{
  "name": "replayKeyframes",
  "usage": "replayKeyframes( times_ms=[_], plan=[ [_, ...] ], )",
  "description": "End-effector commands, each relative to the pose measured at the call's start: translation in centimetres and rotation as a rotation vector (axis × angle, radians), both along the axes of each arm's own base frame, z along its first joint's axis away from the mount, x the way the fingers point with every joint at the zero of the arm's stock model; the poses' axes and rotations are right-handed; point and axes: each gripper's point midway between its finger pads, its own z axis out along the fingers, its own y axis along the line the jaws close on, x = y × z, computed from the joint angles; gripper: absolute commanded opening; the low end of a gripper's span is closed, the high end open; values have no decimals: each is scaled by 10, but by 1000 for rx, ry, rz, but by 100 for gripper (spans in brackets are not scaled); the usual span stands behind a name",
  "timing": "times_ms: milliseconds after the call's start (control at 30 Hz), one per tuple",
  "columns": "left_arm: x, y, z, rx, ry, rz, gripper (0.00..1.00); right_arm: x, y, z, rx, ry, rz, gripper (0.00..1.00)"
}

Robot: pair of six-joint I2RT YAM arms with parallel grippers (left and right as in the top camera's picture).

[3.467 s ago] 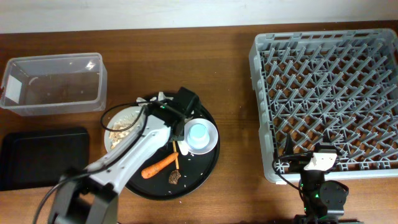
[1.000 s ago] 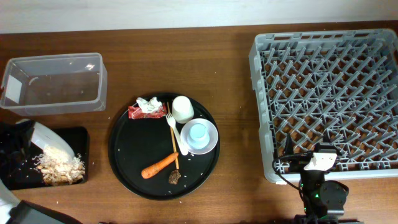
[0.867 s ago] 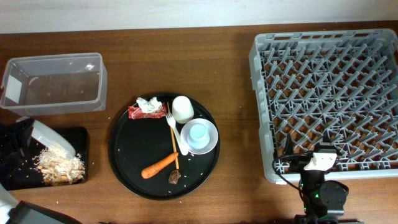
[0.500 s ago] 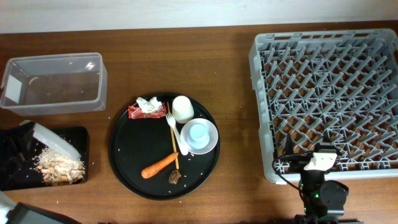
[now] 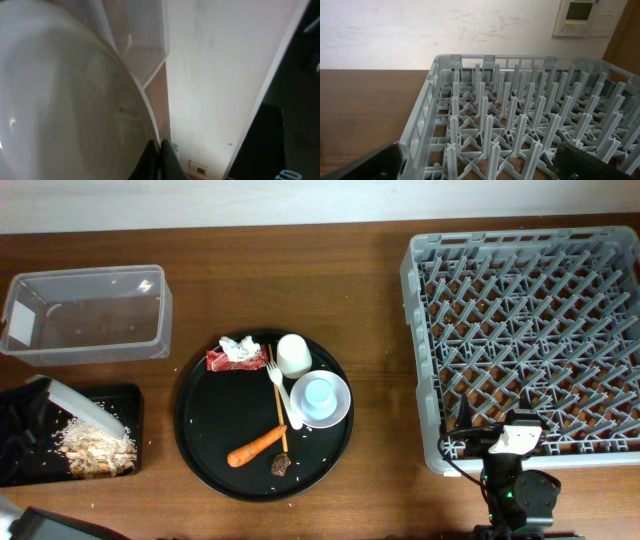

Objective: Sort waste into correct bins and load items into the dishwasher rack
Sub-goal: 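Tilt the plate with left gripper to dump rice onto black tray, then carry the emptied plate back and lower it onto the round tray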

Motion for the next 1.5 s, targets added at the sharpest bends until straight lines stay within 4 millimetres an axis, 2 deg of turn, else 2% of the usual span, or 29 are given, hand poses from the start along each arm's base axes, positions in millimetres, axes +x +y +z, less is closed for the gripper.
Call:
replayKeyframes(
  times_ms=[0, 33, 67, 133, 200, 267, 333, 367, 400, 433, 500, 533, 567, 700, 800, 867, 967, 1033, 1067, 1100, 1167, 1267, 1367, 1433, 1467],
  plan=[
    [-2, -5, 12, 2, -41, -16, 1, 0, -1, -3, -3, 6, -3, 99],
    [-1, -2, 13, 18, -43, -14, 1, 0, -1, -3, -3, 5, -3, 99],
    [1, 14, 6, 113, -12, 20, 1, 0, -1, -3, -3, 5, -3, 99],
    [-2, 0, 7, 28, -14, 0, 1, 0, -1, -3, -3, 5, -3, 99],
    [0, 13, 5, 103, -2, 22, 1, 0, -1, -3, -3, 5, -3, 99],
    [-3, -13, 14, -17, -56, -41, 1, 0, -1, -3, -3, 6, -3, 99],
    [0, -5, 16, 43, -76, -42, 1, 0, -1, -3, -3, 5, -3, 99],
    [0, -10, 18, 9, -84, -51, 1, 0, -1, -3, -3, 5, -2, 99],
    [2, 6, 11, 109, -51, -21, 1, 0, -1, -3, -3, 6, -3, 99],
    [0, 4, 7, 96, -25, -15, 1, 0, -1, -3, -3, 5, -3, 99],
    [0, -15, 20, 2, -97, -69, 1, 0, -1, -3, -3, 6, -3, 99],
    [4, -9, 25, 58, -130, -76, 1, 0, -1, -3, -2, 6, -3, 99],
    [5, -14, 26, 44, -136, -87, 1, 0, -1, -3, -3, 5, -3, 99],
    [19, -45, 40, 66, -183, -187, 1, 0, -1, -3, -3, 5, -3, 99],
    [30, -89, 60, 227, -161, -280, 1, 0, -1, -3, -3, 5, -3, 99],
    [27, -113, 80, 350, -171, -310, 0, 0, -1, -3, -3, 5, -3, 99],
    [10, -146, 105, 562, -153, -302, 1, 0, -1, -3, -3, 5, -3, 99],
    [-5, -168, 101, 608, -92, -328, 0, 0, -1, -3, -3, 5, -3, 99],
    [-9, -181, 91, 605, -47, -368, 0, 0, -1, -3, -3, 5, -3, 99],
    [-10, -194, 78, 633, -3, -435, 0, 0, -1, -3, -3, 6, -3, 99],
    [-10, -211, 67, 663, 25, -515, 0, 0, -1, -3, -3, 6, -3, 99],
    [-10, -249, 45, 686, 80, -681, 0, 0, -1, -3, -3, 5, -3, 99],
    [-7, -278, 22, 746, 142, -801, 1, 0, -1, -3, -3, 5, -3, 99],
    [-5, -289, 7, 782, 203, -836, 1, 0, -1, -3, -3, 6, -3, 99],
    [-2, -287, -3, 825, 258, -823, 0, 0, -1, -3, -3, 6, -3, 99]
  ],
)
